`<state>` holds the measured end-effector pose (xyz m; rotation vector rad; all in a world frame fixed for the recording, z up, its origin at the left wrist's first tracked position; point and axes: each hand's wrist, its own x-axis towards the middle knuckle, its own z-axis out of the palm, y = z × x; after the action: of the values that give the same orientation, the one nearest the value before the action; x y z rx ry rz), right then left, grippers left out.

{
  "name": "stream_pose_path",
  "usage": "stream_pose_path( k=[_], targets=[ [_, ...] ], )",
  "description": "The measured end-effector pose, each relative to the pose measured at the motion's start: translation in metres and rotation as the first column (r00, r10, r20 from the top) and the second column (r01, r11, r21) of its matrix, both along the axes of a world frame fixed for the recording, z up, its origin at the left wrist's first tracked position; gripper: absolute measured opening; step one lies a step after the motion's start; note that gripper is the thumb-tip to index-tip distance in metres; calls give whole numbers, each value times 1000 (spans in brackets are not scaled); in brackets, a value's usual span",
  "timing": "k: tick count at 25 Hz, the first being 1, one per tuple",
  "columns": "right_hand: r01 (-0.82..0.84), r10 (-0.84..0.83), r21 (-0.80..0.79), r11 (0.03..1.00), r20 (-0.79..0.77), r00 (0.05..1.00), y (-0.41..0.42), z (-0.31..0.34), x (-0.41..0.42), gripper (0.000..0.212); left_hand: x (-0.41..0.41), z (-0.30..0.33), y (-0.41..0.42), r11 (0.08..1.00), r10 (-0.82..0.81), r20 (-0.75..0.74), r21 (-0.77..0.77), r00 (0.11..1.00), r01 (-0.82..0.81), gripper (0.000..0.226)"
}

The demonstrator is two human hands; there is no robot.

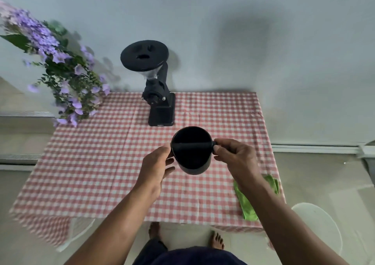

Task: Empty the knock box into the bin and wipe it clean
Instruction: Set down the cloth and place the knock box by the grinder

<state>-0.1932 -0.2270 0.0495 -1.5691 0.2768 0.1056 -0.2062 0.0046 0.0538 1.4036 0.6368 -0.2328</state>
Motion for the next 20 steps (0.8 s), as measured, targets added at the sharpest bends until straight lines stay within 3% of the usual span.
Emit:
stream_pose_path(
  k=[3, 11, 18, 20],
  targets=[
    [21, -22, -9, 1000, -28, 999, 37, -4, 10, 17, 14, -10, 43, 998, -11, 2, 63, 1000, 10, 22],
    [56, -68, -100, 993, -119, 990, 143, -32, 42, 38, 59, -43, 152, 998, -48, 47, 52, 998, 46, 14],
    [185, -224, -216, 959, -170, 960, 193, -63, 81, 19, 114, -82, 189, 970, -158, 9, 190, 987, 154, 21],
    [217, -264, -248, 944, -176, 948, 197, -67, 98, 22, 132, -90, 187, 964, -171, 5, 207, 985, 167, 19]
  ],
)
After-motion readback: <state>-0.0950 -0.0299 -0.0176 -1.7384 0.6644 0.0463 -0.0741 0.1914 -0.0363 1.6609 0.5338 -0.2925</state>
